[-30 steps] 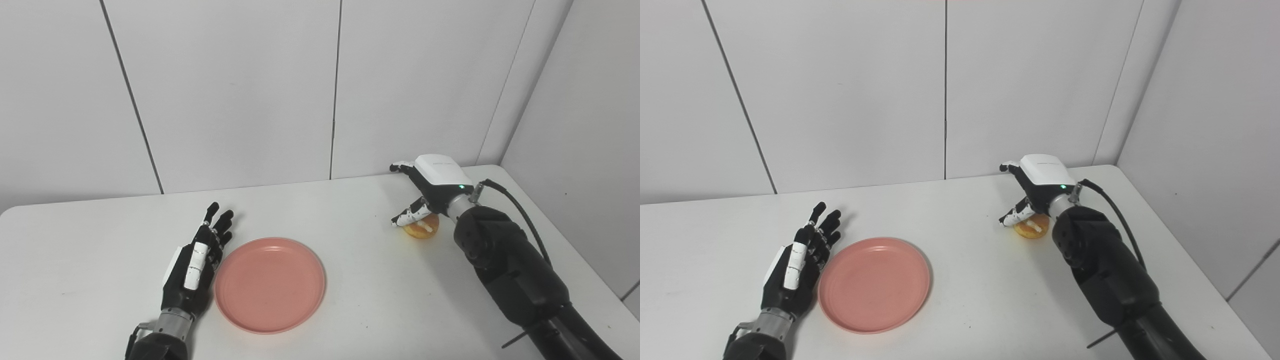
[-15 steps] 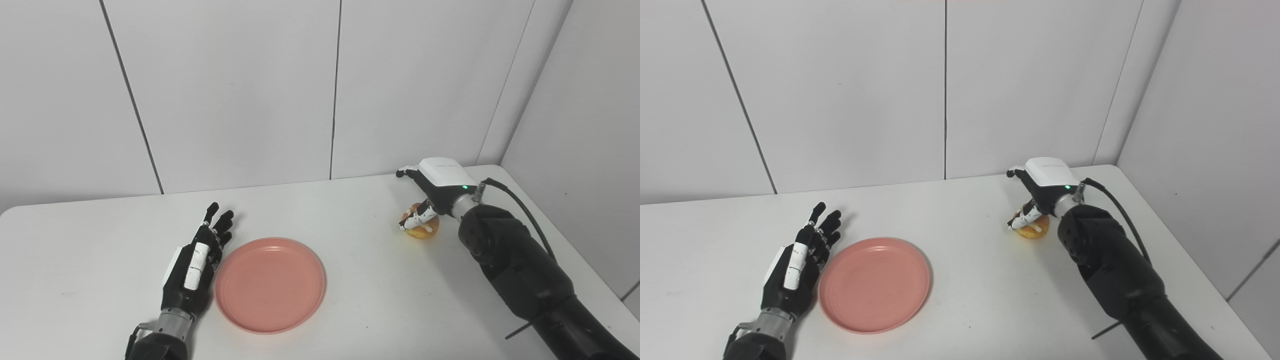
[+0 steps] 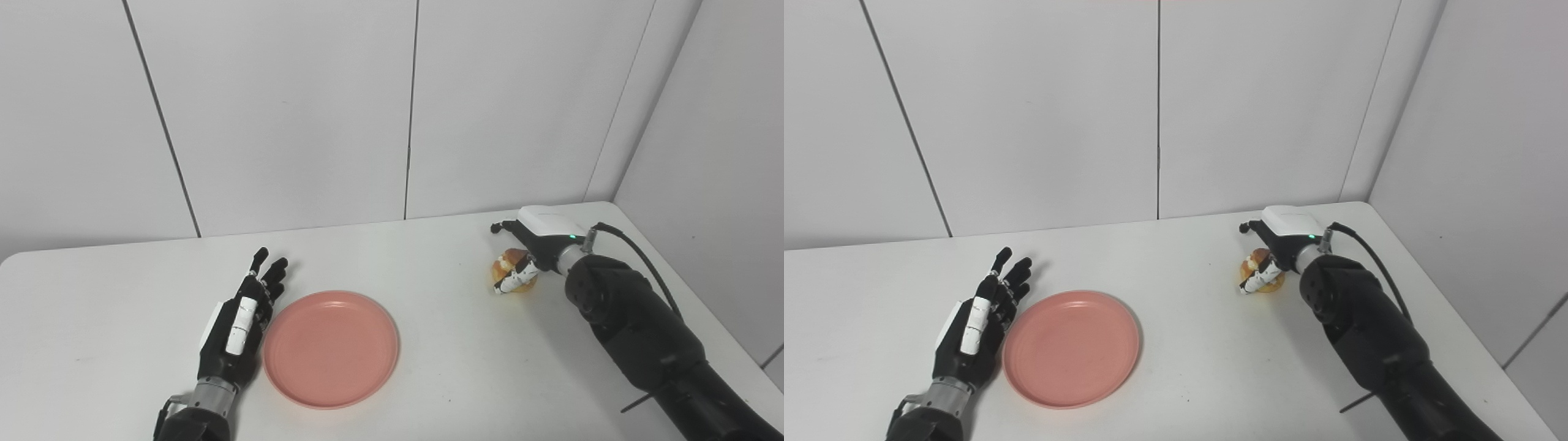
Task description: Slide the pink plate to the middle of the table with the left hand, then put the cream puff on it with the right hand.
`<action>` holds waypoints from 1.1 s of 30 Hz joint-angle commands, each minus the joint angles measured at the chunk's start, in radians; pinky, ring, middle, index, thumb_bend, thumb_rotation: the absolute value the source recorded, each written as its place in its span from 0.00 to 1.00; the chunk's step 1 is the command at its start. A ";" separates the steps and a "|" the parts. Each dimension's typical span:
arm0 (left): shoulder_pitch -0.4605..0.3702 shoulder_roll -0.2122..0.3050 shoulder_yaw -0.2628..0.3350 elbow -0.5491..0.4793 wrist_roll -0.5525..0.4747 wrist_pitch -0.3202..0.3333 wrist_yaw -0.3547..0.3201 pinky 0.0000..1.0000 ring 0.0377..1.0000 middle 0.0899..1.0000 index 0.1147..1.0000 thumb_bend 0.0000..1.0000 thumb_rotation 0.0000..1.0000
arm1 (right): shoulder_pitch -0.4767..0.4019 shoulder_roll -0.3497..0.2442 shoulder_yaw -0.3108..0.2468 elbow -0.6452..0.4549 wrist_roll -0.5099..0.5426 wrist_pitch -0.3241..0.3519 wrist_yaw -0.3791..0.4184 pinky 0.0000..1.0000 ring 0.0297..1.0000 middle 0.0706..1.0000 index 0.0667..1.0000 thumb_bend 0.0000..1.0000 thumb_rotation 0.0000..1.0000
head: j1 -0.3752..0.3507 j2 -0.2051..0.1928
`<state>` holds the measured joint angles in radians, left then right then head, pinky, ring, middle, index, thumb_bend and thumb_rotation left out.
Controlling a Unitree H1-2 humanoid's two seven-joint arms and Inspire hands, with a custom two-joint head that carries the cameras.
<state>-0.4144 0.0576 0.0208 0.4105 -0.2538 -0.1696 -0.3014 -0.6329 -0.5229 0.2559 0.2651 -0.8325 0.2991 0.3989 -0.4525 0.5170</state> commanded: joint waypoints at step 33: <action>0.053 -0.008 0.001 0.026 -0.011 0.012 -0.023 1.00 0.94 0.92 1.00 0.91 0.78 | -0.004 -0.021 -0.011 0.110 0.100 -0.127 -0.297 0.32 0.38 0.42 0.51 0.52 0.00 | 0.012 0.020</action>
<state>-0.4113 0.0573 0.0242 0.4027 -0.2540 -0.1537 -0.3079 -0.6051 -0.5205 0.2550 0.3872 -0.7312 0.2194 0.1419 -0.4418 0.5354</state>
